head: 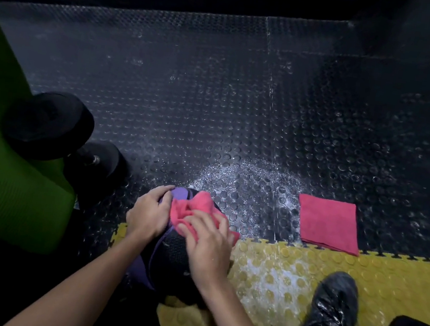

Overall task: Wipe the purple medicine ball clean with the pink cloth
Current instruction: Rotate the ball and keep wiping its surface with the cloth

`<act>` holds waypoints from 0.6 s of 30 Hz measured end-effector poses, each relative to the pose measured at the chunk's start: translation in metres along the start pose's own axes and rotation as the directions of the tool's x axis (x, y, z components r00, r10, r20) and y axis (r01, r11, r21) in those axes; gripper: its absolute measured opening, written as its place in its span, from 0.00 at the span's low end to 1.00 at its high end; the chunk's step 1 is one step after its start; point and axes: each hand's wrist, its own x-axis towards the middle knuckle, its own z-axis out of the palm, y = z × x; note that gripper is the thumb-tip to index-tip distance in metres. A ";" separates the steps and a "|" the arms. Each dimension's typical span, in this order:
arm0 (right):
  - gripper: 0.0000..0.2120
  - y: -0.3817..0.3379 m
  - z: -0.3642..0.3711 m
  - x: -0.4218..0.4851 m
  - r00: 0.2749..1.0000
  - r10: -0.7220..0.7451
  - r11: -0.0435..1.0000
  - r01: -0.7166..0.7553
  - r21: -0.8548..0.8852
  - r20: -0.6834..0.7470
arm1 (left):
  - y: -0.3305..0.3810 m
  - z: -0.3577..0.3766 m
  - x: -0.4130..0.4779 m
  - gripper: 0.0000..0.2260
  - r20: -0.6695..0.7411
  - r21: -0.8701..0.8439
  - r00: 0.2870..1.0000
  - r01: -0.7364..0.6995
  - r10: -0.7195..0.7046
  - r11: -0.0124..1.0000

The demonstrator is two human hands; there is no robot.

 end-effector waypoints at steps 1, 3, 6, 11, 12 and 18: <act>0.15 0.008 0.000 0.002 1.000 0.011 1.000 -0.011 0.009 -0.009 | 0.002 0.001 -0.002 0.14 -0.008 0.007 1.000 -0.009 0.009 1.000; 0.14 0.024 0.002 0.006 0.997 0.074 0.996 -0.072 0.057 -0.035 | 0.010 0.007 -0.006 0.15 -0.023 0.068 0.999 -0.030 0.032 0.997; 0.11 0.051 -0.003 0.020 0.932 0.359 0.911 -0.363 0.195 0.055 | 0.026 0.019 -0.011 0.17 -0.018 0.166 0.998 -0.064 0.067 0.984; 0.13 0.108 -0.011 0.016 0.658 0.693 0.604 -0.753 0.261 0.293 | 0.036 0.033 -0.035 0.18 0.072 0.327 0.977 -0.215 0.202 0.920; 0.13 0.114 -0.012 0.010 0.612 0.733 0.545 -0.789 0.283 0.296 | 0.037 0.036 -0.040 0.19 0.107 0.359 0.961 -0.278 0.257 0.891; 0.14 0.129 -0.034 0.012 0.519 0.829 0.390 -0.803 0.450 0.207 | 0.034 0.027 -0.031 0.30 0.365 0.370 0.787 -0.613 0.497 0.698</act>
